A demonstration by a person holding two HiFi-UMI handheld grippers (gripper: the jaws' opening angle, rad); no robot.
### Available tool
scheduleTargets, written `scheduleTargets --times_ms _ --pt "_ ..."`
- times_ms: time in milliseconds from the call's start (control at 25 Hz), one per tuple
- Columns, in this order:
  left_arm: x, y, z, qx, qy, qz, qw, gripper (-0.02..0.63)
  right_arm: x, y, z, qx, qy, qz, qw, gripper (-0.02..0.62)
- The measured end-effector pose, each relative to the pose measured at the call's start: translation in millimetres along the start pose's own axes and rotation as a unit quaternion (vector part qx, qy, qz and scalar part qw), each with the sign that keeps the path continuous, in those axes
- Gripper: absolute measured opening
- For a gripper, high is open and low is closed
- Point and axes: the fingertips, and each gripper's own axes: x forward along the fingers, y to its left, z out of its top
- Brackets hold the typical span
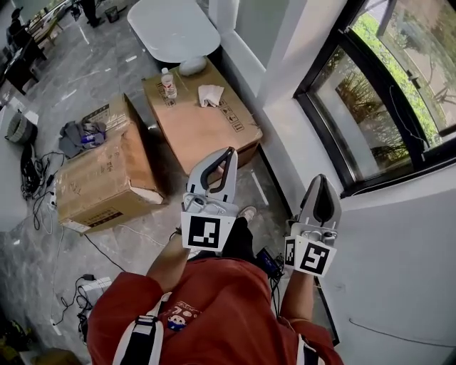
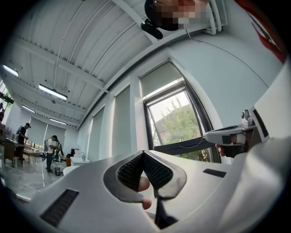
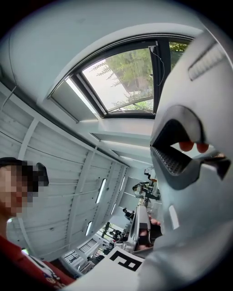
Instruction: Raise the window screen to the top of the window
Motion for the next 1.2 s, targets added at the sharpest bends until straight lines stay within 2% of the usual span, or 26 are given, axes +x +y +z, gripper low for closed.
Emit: scheduleTargets --times_ms 240,600,960,1200 --pt "68.6 -15.8 -11.1 0.003 0.003 -0.026 0.9997 0.005 41.4 -44.6 -21.5 0.008 -0.001 -0.026 1.0 0.009" --pt "197.9 -75.5 -13.5 0.021 0.003 -0.09 0.9957 0.005 95.0 -153.3 -46.8 0.016 -0.002 -0.099 0.995 0.009" --pt "295.8 -157.5 -14.9 0.037 -0.011 -0.164 0.9857 0.006 105.0 -263.2 -65.6 0.008 0.001 -0.176 0.984 0.009" --pt "332.3 -196.2 -14.3 0.035 -0.013 -0.2 0.9791 0.005 104.6 -306.5 -73.9 0.006 0.002 -0.214 0.977 0.009"
